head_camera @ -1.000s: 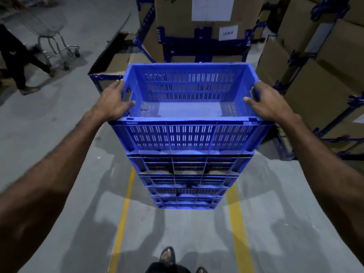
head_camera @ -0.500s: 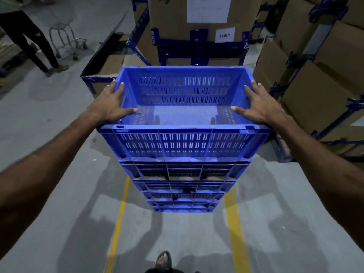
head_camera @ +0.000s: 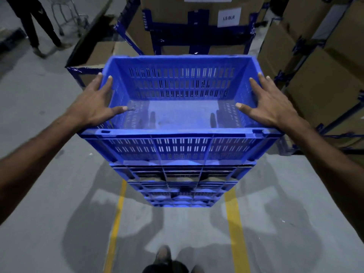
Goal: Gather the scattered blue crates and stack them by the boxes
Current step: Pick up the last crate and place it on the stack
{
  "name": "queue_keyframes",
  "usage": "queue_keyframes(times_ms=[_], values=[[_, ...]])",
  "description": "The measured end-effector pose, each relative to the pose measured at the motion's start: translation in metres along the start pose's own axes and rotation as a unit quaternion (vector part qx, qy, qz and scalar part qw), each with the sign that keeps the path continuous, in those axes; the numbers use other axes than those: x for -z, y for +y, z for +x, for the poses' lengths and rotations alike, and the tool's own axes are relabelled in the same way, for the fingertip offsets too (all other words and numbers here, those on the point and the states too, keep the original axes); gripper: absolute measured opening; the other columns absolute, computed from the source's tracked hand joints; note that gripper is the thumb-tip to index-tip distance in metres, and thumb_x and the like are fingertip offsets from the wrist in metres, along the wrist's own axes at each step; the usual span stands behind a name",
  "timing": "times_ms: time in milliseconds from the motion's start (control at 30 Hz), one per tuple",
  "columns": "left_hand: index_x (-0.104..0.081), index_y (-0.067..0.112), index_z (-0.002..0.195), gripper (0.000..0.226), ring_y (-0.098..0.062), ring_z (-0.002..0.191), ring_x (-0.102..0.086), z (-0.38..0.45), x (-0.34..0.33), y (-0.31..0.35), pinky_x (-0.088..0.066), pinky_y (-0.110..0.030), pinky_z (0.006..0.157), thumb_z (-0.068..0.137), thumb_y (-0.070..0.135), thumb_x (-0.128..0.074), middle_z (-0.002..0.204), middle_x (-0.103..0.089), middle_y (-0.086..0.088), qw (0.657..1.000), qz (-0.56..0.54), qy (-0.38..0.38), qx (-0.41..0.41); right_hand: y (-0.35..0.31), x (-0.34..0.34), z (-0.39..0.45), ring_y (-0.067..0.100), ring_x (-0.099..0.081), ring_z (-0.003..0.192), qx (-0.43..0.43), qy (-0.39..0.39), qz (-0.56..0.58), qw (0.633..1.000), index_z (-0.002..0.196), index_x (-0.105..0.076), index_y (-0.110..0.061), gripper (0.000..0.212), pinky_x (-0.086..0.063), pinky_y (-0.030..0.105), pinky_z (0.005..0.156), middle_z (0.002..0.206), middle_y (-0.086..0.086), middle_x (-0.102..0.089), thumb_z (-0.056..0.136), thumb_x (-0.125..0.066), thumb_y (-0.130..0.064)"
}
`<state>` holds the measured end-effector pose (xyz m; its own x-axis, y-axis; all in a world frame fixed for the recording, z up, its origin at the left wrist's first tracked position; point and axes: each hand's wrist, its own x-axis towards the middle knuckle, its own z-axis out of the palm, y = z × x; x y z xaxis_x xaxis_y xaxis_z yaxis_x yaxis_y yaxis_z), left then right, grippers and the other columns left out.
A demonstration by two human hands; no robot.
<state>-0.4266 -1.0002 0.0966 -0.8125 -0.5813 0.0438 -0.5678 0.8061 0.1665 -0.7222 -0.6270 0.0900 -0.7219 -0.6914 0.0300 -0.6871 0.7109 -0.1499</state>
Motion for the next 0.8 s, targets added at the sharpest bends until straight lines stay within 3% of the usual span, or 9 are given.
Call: queue_keyframes(times_ms=[433,600,800], values=[[-0.005,0.018,0.167,0.118,-0.025,0.161,-0.006,-0.001,-0.004,-0.006,-0.018,-0.045,0.126,0.081,0.082,-0.056,0.174,0.002,-0.009,1.000,-0.014,-0.001,-0.001,0.001,-0.002,-0.002,0.025,-0.002,0.159,-0.005,0.002,0.024,1.000,0.165,-0.015,-0.023,0.115,-0.016,0.051,0.127,0.173,0.004,0.000,0.074,-0.025,-0.092],[-0.004,0.021,0.167,0.110,-0.027,0.160,-0.010,0.001,-0.006,-0.006,-0.022,-0.046,0.124,0.087,0.072,-0.059,0.175,0.004,-0.005,1.000,-0.011,0.005,0.000,0.002,-0.005,0.001,0.025,-0.003,0.159,-0.009,0.007,0.030,0.999,0.165,-0.016,-0.023,0.116,-0.016,0.050,0.127,0.173,0.003,-0.001,0.073,-0.024,-0.093],[-0.003,0.022,0.167,0.111,-0.030,0.159,-0.016,0.002,-0.007,-0.011,-0.028,-0.051,0.121,0.086,0.074,-0.058,0.175,0.004,-0.006,1.000,-0.005,-0.001,-0.010,0.002,-0.003,-0.002,0.026,-0.004,0.159,-0.008,0.004,0.031,0.999,0.165,-0.016,-0.023,0.115,-0.017,0.053,0.126,0.173,0.004,-0.002,0.073,-0.025,-0.092]])
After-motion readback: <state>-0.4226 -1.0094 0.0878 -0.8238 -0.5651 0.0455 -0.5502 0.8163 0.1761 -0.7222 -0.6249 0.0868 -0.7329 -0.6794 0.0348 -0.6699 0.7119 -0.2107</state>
